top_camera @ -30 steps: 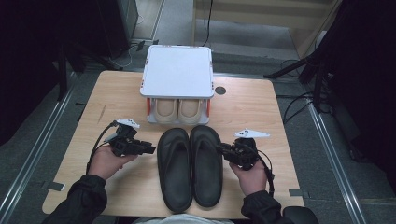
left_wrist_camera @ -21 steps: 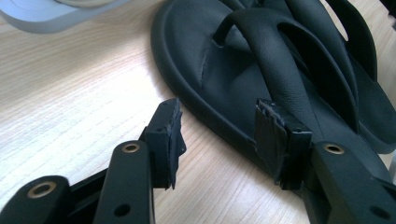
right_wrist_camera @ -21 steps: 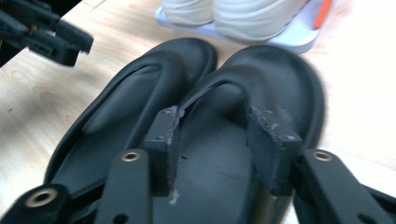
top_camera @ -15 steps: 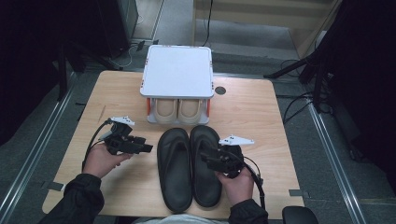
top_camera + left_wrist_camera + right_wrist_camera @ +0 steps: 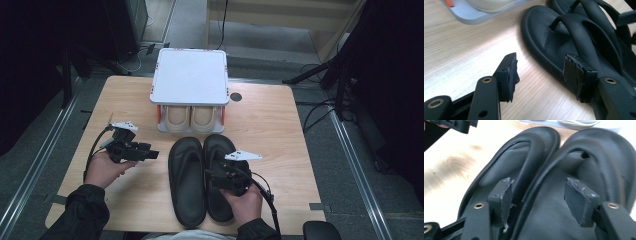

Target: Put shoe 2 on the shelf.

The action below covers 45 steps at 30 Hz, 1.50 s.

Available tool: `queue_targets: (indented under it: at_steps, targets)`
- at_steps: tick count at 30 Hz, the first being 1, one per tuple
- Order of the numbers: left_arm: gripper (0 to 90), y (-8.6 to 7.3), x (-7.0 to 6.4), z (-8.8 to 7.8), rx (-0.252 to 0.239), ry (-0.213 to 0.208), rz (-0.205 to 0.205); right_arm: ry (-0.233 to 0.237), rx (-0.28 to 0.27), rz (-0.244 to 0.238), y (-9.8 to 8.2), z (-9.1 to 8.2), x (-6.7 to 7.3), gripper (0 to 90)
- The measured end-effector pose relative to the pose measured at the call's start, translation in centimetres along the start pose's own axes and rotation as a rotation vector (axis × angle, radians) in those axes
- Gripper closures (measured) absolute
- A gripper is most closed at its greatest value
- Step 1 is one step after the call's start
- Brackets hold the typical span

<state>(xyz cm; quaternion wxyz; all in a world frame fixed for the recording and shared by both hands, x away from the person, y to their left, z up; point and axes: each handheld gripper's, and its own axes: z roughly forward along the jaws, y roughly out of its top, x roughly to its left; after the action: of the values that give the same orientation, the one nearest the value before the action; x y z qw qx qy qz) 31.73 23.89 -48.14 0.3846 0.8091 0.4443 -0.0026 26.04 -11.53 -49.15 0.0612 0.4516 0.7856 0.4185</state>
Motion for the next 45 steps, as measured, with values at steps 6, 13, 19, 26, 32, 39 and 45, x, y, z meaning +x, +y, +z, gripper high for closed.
queue_targets:
  at_steps: [6,13,19,26,32,39,45]
  targets:
    - [44.8,-0.1,0.4,-0.4,-0.017,0.005,-0.011,0.008,0.0,0.01,0.1,0.9,0.6,37.0]
    - [44.8,-0.1,0.8,-0.4,-0.017,0.01,-0.017,-0.014,-0.015,0.026,0.0,1.3,1.2,35.7]
    - [44.8,-0.1,0.7,-0.3,-0.014,0.009,-0.019,-0.009,-0.003,0.017,0.0,2.1,1.7,34.3]
    - [44.8,-0.1,0.9,-0.4,-0.021,0.009,-0.023,-0.06,0.013,0.047,0.1,3.6,2.0,36.4]
    - [44.8,-0.2,1.3,-0.7,-0.046,0.009,-0.041,-0.098,-0.008,0.095,0.1,4.4,2.3,46.3]
    - [44.0,-0.2,1.4,-0.8,-0.052,0.022,-0.053,-0.107,0.009,0.104,0.1,5.1,2.3,55.6]
    - [44.0,-0.2,1.7,-1.0,-0.056,0.022,-0.062,-0.117,0.023,0.12,0.2,5.0,2.1,68.0]
